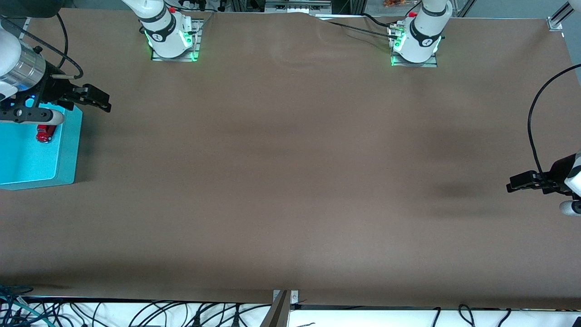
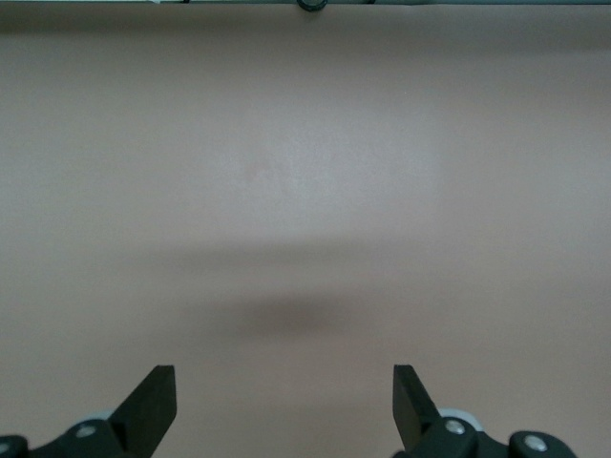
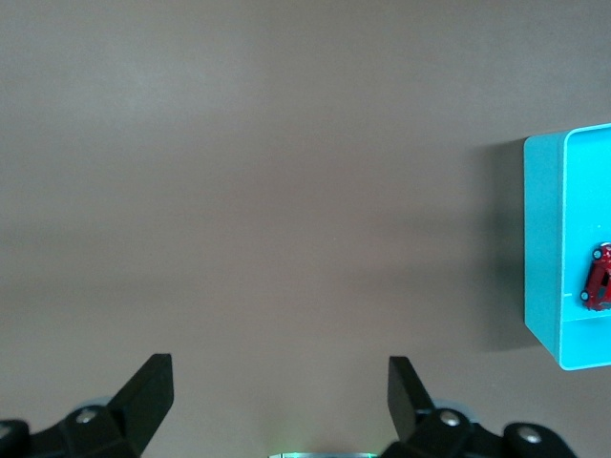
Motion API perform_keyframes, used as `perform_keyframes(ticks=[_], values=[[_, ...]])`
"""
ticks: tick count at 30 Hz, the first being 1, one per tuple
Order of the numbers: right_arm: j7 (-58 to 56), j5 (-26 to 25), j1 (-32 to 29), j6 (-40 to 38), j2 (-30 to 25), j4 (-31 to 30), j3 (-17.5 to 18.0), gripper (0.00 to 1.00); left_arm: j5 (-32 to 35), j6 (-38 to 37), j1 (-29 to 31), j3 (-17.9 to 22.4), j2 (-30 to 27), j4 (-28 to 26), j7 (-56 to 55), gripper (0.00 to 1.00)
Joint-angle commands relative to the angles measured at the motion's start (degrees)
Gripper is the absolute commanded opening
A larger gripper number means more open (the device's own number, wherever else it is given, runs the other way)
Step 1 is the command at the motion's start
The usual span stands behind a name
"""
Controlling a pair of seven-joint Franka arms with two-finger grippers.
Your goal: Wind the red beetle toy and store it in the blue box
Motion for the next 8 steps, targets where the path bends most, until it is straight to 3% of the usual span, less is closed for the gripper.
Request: perform_keyframes(ticks=[1,8], values=[[0.31,-1.07,0.75,0.19,-0.41,-0.35,0.36,1.00,0.62,-0.37,0.11,0.00,-0.01,0.17,1.19,1.00],[0.31,-1.07,1.11,0.10,-0.41,-0.44,0.36,1.00,0.62,-0.37,0.11,0.09,-0.10,0.17,1.19,1.00]])
